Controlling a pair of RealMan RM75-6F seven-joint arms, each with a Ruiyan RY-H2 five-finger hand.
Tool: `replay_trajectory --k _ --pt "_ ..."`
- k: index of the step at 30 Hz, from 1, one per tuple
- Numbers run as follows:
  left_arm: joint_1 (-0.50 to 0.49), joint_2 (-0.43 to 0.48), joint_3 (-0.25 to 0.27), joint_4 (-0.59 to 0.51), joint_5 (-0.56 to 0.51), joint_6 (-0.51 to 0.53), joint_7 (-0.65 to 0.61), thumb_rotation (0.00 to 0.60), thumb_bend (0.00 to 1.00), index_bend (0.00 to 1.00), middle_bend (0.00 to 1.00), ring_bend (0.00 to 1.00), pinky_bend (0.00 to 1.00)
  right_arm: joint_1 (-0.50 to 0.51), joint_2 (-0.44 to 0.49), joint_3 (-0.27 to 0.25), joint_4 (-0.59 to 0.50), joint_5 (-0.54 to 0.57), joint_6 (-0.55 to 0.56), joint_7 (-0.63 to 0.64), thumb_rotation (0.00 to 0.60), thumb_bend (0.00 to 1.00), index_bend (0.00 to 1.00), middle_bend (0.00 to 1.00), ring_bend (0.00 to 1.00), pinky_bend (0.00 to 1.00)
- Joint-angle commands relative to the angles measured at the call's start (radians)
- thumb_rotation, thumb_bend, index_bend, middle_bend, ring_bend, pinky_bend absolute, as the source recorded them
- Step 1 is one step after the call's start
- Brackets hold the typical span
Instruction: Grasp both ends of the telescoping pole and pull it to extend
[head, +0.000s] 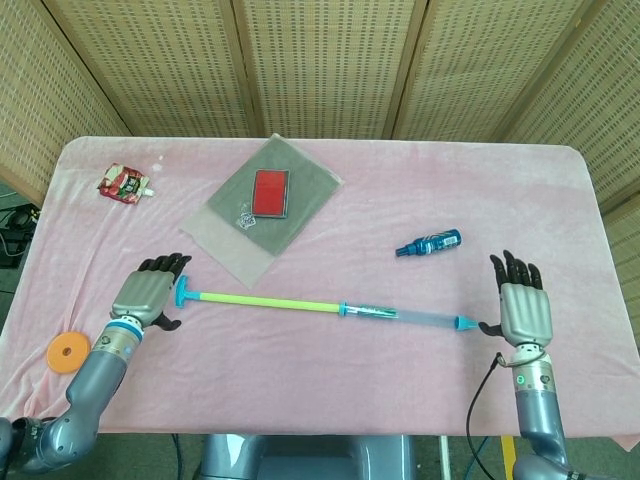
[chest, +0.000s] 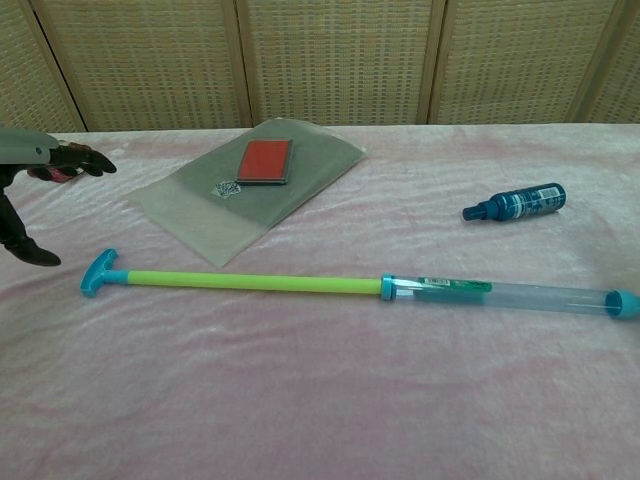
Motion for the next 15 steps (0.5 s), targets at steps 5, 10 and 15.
replay_trajectory --k 5,10,15 --pt "0.276 -0.025 0.137 0.092 0.611 0.218 -0.287 0.6 0.22 0.0 0.0 0.0 0.0 -0.102 0.088 -0.136 0.046 -0.398 0.087 0.285 0.6 0.22 0.0 0.0 0.0 0.0" --pt "0.368 -0.059 0.194 0.182 0.785 0.321 -0.323 0.6 0.22 0.0 0.0 0.0 0.0 -0.143 0.091 -0.176 0.099 -0.503 0.141 0.381 0.6 0.21 0.0 0.0 0.0 0.0" --pt "0.439 -0.091 0.235 0.252 0.89 0.401 -0.312 0.6 0.22 0.0 0.0 0.0 0.0 -0.187 0.081 -0.208 0.162 -0.57 0.204 0.431 0.6 0.21 0.0 0.0 0.0 0.0"
